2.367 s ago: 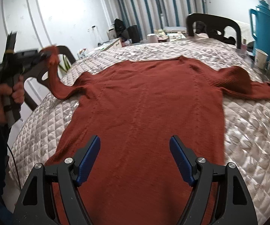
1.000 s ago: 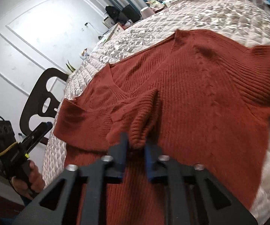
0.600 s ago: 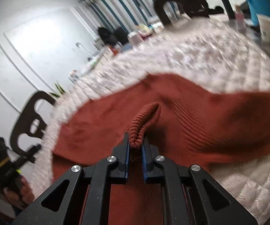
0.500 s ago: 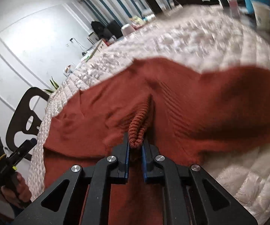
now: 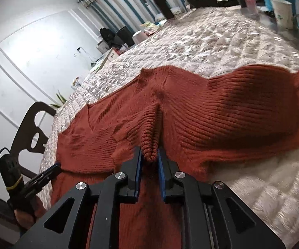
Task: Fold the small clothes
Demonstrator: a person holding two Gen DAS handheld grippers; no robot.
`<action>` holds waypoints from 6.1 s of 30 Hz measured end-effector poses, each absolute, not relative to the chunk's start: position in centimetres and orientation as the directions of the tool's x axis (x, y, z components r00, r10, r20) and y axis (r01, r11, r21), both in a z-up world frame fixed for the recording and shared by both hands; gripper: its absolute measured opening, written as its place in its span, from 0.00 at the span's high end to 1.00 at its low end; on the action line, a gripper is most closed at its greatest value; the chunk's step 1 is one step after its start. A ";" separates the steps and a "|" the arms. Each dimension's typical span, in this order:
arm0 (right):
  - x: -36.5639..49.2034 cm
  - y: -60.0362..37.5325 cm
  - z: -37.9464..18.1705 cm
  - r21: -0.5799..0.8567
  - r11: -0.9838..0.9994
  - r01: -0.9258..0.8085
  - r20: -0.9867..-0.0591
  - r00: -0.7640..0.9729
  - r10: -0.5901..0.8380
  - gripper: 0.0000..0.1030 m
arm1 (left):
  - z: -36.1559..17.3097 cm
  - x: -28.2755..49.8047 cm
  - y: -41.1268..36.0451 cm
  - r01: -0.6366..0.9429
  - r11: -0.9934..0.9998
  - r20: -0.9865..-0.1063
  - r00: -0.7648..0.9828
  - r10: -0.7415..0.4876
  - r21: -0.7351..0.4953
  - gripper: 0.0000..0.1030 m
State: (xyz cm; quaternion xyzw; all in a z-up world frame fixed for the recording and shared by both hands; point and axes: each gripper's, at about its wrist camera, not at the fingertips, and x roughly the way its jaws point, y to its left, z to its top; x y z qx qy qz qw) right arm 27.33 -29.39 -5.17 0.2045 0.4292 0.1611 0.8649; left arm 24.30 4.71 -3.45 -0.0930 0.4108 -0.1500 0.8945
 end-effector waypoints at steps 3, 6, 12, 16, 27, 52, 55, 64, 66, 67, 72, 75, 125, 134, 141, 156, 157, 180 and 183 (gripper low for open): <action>26.2 -30.2 -4.7 0.479 0.873 -0.093 -0.669 0.606 0.431 0.86 | -3.4 24.1 5.0 0.194 0.934 -0.704 0.616 -0.355 -0.300 0.66; 25.2 -31.1 -5.0 0.466 0.882 -0.073 -0.686 0.600 0.411 0.86 | -3.3 23.7 4.9 0.194 0.937 -0.712 0.610 -0.348 -0.292 0.66; 21.5 -32.3 -3.7 0.457 0.887 -0.068 -0.676 0.622 0.396 0.86 | -1.8 20.6 4.8 0.208 0.941 -0.712 0.616 -0.338 -0.267 0.66; 18.0 -30.8 -2.4 0.414 0.902 -0.123 -0.660 0.641 0.390 0.79 | -0.2 17.4 4.4 0.251 0.930 -0.675 0.639 -0.367 -0.268 0.58; 13.7 -30.9 -3.7 0.412 0.904 -0.109 -0.659 0.650 0.379 0.72 | -0.7 13.2 2.9 0.312 0.923 -0.688 0.619 -0.378 -0.226 0.57; 21.9 -49.8 -3.8 0.494 0.786 0.372 -0.643 0.765 0.042 0.64 | 0.1 16.9 -1.2 0.335 0.914 -0.682 0.615 -0.396 -0.228 0.52; 23.2 -51.4 -5.1 0.516 0.757 0.402 -0.657 0.753 0.048 0.64 | -0.2 17.5 -1.9 0.342 0.913 -0.693 0.604 -0.394 -0.221 0.52; 25.6 -52.4 -5.4 0.528 0.745 0.408 -0.647 0.761 0.042 0.63 | -1.5 19.0 -2.9 0.331 0.915 -0.721 0.574 -0.388 -0.230 0.52; 25.9 -52.7 -5.2 0.525 0.744 0.413 -0.648 0.761 0.035 0.63 | -1.8 19.2 -2.9 0.326 0.916 -0.726 0.569 -0.387 -0.233 0.52; 26.2 -52.8 -5.2 0.520 0.746 0.416 -0.651 0.759 0.031 0.63 | -1.9 19.2 -2.9 0.324 0.917 -0.727 0.567 -0.386 -0.234 0.52; 26.2 -52.2 -4.7 0.491 0.757 0.431 -0.655 0.756 -0.006 0.89 | -2.0 19.2 -2.8 0.318 0.918 -0.728 0.568 -0.385 -0.237 0.52; 25.7 -51.4 -3.0 0.483 0.783 0.392 -0.609 0.793 -0.022 0.89 | -1.8 19.1 -2.5 0.312 0.919 -0.724 0.573 -0.385 -0.242 0.52; 21.0 -26.7 -0.2 0.398 0.881 -0.255 -0.602 0.652 0.461 0.82 | -2.9 29.7 -5.9 0.420 0.875 -0.744 0.499 -0.445 -0.241 0.51; 20.8 -27.3 -0.4 0.408 0.879 -0.248 -0.592 0.661 0.461 0.82 | 2.5 27.3 -1.5 0.359 0.894 -0.601 0.663 -0.448 -0.270 0.87; 21.8 -26.9 -1.9 0.403 0.885 -0.234 -0.641 0.618 0.455 0.82 | 0.4 26.7 5.3 0.179 0.920 -0.621 0.691 -0.370 -0.349 0.86; 25.0 -27.9 0.3 0.343 0.917 -0.204 -0.631 0.673 0.386 0.82 | -1.6 28.1 6.3 0.170 0.869 -0.656 0.593 -0.467 -0.466 0.55; 26.0 -28.0 0.3 0.338 0.922 -0.189 -0.638 0.674 0.372 0.81 | -2.0 28.8 6.2 0.159 0.869 -0.671 0.576 -0.467 -0.468 0.55; 32.4 -31.4 -4.2 0.294 0.956 -0.014 -0.743 0.626 0.237 0.78 | -3.5 27.9 6.2 0.189 0.900 -0.672 0.609 -0.421 -0.393 0.84; 30.9 -31.8 -3.0 0.285 0.959 -0.013 -0.713 0.665 0.221 0.78 | -2.8 26.6 6.9 0.188 0.892 -0.656 0.618 -0.433 -0.412 0.83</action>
